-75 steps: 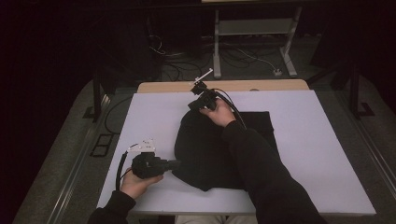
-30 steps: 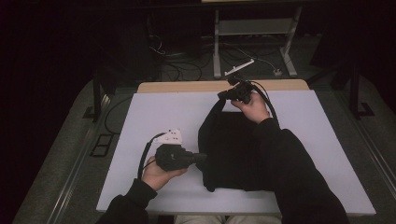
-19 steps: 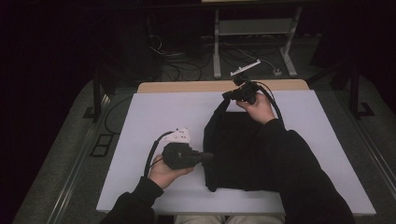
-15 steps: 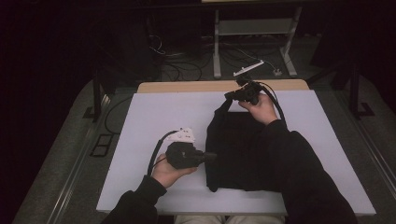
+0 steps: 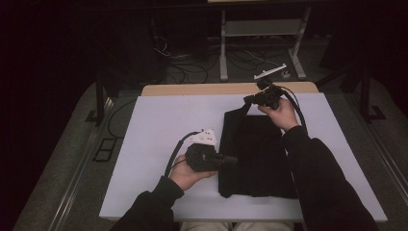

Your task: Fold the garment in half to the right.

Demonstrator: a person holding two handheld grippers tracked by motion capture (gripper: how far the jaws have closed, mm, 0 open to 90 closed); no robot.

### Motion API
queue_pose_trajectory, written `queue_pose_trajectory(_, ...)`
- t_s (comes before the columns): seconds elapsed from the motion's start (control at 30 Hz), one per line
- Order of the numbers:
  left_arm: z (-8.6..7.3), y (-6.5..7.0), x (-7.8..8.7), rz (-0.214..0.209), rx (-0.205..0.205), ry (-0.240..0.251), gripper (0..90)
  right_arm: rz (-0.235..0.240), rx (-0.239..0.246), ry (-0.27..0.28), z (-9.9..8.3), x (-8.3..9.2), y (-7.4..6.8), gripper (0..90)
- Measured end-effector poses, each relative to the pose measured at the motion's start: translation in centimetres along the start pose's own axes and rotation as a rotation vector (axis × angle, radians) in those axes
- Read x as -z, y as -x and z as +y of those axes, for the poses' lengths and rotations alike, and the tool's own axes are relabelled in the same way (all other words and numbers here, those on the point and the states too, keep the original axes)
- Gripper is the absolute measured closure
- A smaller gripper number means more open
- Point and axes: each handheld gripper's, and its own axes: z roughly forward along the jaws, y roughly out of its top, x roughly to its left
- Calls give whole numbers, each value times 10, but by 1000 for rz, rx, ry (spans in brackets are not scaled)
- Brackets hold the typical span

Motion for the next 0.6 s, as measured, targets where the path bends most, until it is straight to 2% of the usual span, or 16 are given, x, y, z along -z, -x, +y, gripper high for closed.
queue_pose_trajectory(0.3,3,-1,-11,-21,-11,7,886,-25,-18,4,-6,11,9,854)
queue_pose_trajectory(0.6,12,5,-25,-49,-24,6,886,-45,-41,7,-14,18,20,854)
